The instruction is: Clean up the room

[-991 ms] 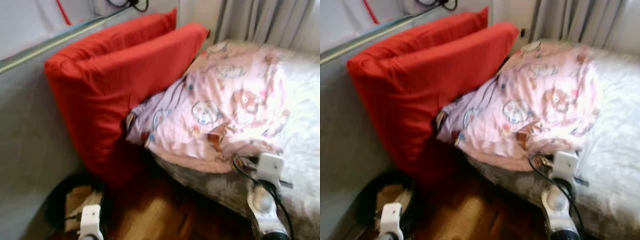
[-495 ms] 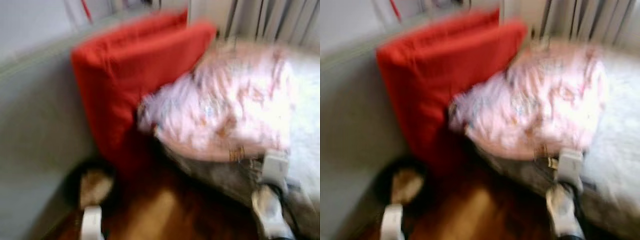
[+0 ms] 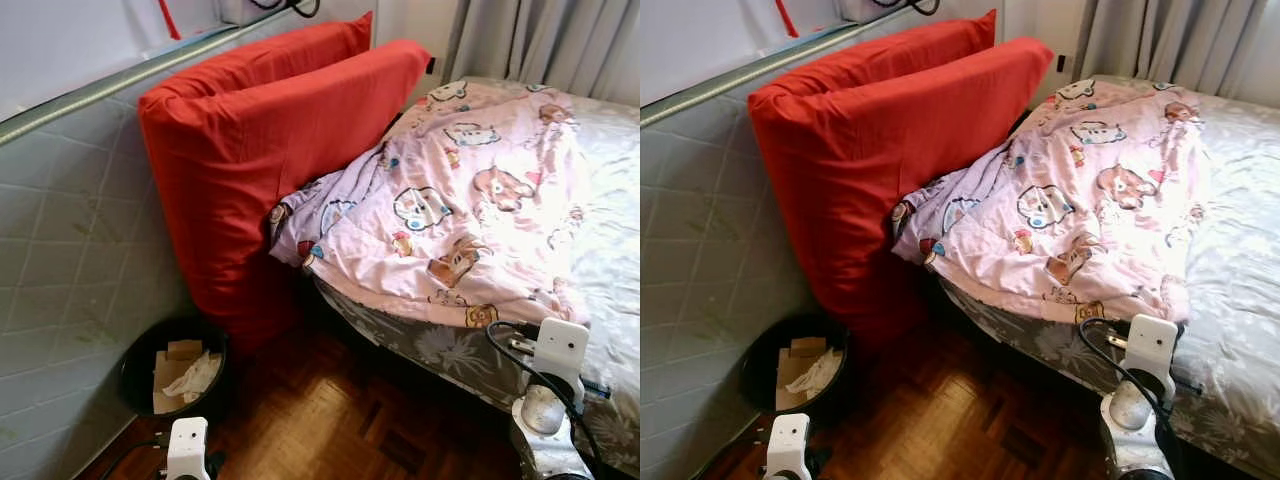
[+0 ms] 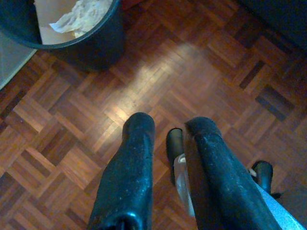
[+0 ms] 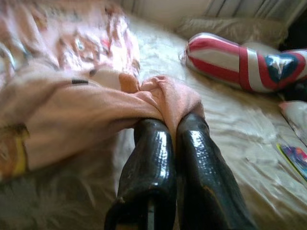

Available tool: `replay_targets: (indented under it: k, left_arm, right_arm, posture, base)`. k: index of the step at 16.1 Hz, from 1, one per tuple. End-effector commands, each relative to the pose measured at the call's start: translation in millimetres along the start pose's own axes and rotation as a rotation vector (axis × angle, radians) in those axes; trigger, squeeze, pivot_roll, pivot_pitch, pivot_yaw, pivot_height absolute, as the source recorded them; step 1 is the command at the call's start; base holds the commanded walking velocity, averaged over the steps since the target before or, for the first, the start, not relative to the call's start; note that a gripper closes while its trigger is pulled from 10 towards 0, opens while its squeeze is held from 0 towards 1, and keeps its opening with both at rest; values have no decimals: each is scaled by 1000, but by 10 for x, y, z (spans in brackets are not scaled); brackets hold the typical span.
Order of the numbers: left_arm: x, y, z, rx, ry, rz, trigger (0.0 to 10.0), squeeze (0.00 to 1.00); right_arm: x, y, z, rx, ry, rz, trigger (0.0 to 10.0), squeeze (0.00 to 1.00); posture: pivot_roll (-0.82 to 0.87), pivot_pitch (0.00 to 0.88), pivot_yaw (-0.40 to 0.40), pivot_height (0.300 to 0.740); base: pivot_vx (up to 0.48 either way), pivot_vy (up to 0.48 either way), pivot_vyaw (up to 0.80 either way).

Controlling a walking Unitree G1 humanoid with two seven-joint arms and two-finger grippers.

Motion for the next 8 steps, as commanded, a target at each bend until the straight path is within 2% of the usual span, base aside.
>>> replay_targets:
  k: [1, 8]
  left_arm:
    - [10, -56, 18, 2, 2, 25, 10000, 0]
    - [17, -95, -1, -19, -16, 42, 10000, 0]
  right_arm:
    - [25, -164, 15, 21, 15, 80, 10000, 0]
    - [220, -627, 202, 90, 147, 302, 10000, 0]
  posture:
    - [-13, 65, 43, 740]
    - [-13, 67, 44, 740]
  base:
    - [0, 0, 0]
    - [0, 0, 0]
Point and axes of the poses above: a point about 5 cm out from each wrist's last joint towards the gripper, its own x axis pointing back from the gripper into the wrist, its own y axis along the axis of the wrist's last joint, z = x × y, the point moved 5 cm from there along -x, pointing out of the wrist towards the gripper, and after that the axes turned 6 degrees about x, right-handed, at the moved point
